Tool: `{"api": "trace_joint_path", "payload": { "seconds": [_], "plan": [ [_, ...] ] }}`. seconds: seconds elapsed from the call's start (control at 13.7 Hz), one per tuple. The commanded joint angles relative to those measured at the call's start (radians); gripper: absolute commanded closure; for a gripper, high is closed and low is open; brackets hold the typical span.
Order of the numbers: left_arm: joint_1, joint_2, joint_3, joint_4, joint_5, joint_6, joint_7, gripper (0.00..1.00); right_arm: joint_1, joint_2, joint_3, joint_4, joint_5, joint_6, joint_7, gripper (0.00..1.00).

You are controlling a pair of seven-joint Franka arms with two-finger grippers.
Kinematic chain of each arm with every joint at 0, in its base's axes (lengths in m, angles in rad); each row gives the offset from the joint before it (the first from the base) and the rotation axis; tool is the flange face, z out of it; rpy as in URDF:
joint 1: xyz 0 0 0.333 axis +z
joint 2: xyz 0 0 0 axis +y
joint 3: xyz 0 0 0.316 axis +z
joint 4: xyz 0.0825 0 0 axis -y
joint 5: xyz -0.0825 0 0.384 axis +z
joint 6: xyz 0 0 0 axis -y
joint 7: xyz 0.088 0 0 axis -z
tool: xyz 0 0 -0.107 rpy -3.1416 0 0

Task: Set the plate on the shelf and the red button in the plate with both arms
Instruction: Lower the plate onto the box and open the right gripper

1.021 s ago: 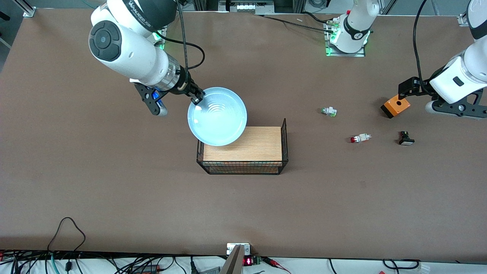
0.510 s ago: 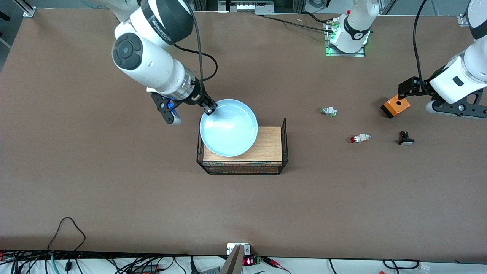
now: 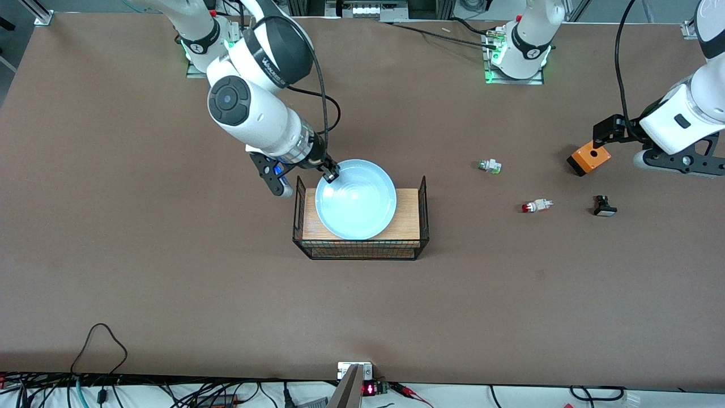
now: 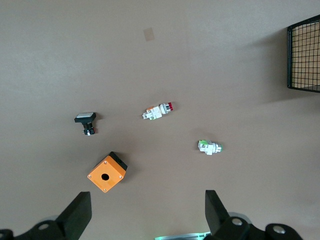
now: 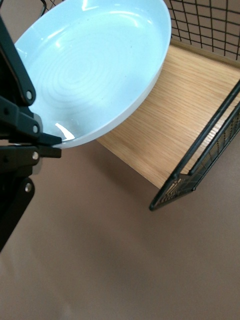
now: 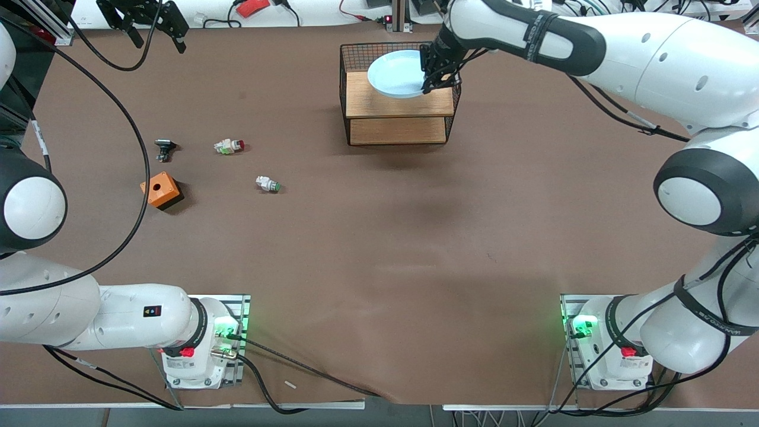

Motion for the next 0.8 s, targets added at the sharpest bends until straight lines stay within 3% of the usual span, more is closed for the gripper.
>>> {"api": "trace_joint_path", "payload": {
  "seconds": [0.0,0.51,0.58,0.66,0.73],
  "plan": [
    [-0.002,-0.012,0.0,-0.005,0.018,-0.002,0.004,0.0,0.014,0.022,-0.016,0.018,0.005,0.007,-0.001,1.0],
    [0.004,0.019,0.001,-0.007,0.02,0.019,0.018,0.0,0.014,0.061,-0.018,-0.031,0.01,0.092,-0.032,1.0],
    [0.005,0.025,0.0,-0.007,0.021,0.021,0.019,0.0,0.011,0.061,-0.019,-0.03,0.016,0.095,-0.015,0.72],
    [0.007,0.032,0.001,-0.007,0.021,0.021,0.03,0.0,0.012,0.059,-0.021,-0.028,0.007,0.095,-0.019,0.01],
    [0.008,0.039,0.003,-0.008,0.02,0.018,0.076,0.0,0.012,0.056,-0.021,-0.025,0.006,0.095,-0.016,0.0]
  ]
}}
